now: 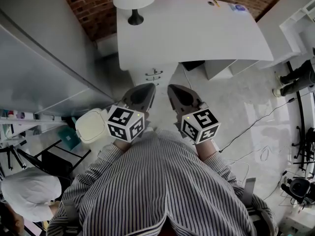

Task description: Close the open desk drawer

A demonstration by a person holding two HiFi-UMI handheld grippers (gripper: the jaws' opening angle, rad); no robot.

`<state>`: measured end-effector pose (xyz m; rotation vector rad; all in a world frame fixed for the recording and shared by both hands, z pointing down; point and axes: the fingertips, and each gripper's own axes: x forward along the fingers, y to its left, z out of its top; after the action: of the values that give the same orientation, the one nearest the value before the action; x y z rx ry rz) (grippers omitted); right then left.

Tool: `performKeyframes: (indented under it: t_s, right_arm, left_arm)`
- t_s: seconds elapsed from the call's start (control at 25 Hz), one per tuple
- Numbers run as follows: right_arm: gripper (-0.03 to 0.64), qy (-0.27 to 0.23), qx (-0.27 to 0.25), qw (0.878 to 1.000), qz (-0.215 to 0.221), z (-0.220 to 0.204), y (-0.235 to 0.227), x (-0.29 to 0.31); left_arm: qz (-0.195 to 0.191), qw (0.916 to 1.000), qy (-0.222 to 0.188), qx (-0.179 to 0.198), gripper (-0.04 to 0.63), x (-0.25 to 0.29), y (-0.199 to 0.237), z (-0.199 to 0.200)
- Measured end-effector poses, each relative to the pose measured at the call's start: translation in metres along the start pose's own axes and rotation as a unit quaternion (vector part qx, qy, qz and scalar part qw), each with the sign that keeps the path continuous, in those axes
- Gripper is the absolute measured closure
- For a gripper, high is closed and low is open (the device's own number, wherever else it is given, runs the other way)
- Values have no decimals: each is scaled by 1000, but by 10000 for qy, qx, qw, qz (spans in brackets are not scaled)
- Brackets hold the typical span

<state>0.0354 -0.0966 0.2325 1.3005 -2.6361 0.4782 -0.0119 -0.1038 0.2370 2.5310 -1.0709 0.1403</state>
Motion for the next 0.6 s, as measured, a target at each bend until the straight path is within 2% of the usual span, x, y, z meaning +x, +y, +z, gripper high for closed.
performKeyframes:
  t_s: [0.6]
  right_arm:
    - [601,92,-189,9997,-94,-4,6,-6]
  left_arm:
    - [-140,9999,80,-54,584,-5,-8,-6]
